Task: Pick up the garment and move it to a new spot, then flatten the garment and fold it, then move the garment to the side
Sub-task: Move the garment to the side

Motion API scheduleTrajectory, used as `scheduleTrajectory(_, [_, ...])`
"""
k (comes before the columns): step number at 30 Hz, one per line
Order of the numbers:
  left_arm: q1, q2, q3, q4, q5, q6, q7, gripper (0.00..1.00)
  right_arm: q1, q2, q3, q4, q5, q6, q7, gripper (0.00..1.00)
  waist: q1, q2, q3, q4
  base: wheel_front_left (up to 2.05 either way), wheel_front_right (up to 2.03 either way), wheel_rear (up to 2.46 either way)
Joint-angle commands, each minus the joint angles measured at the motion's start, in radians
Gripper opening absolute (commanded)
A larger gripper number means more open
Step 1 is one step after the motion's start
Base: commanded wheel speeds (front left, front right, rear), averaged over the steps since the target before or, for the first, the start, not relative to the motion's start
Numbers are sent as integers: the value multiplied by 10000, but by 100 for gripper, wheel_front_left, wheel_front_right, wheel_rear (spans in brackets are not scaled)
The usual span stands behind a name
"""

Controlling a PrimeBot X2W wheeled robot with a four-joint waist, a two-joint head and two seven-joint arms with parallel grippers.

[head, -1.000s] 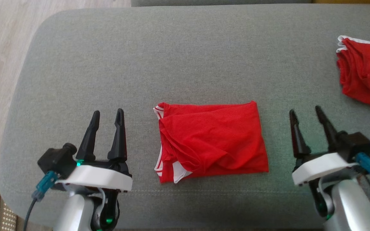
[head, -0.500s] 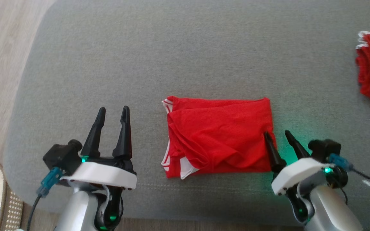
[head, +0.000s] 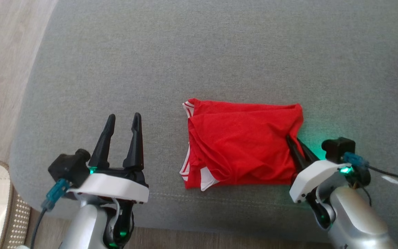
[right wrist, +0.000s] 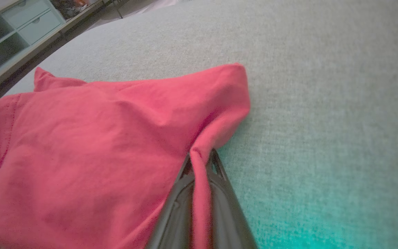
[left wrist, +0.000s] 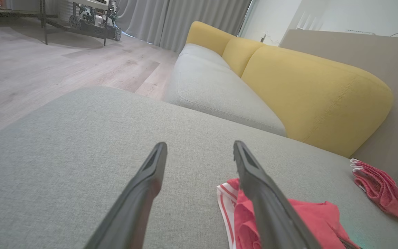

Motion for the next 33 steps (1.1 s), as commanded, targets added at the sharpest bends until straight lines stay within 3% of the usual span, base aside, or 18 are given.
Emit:
scheduleTrajectory(1, [-429, 72, 255, -321, 39, 32, -122, 100, -298, -143, 274, -192, -294, -4, -177, 0, 0, 0, -5, -59, 0, 0, 0])
scheduleTrajectory(9, [-577, 72, 200, -284, 313, -152, -122, 100, -1418, -880, 774, -637, -1225, -4, -303, 0, 0, 0, 16, -841, 0, 0, 0])
scheduleTrajectory(18, [-1713, 72, -72, -270, 1127, -519, -122, 100, -3567, -1949, 1836, -795, -610, -4, -90, 0, 0, 0, 997, -2362, 0, 0, 0])
scheduleTrajectory(24, [-3020, 72, -663, 81, 1670, -835, -122, 100, -5619, -2608, 2388, 208, 346, -4, -30, 0, 0, 0, 1992, -3345, 0, 0, 0])
scheduleTrajectory(33, [-4720, 72, -1345, 698, 2294, -1148, -122, 100, -7565, -3460, 2889, 1574, 905, -4, -296, 0, 0, 0, 3176, -4098, 0, 0, 0])
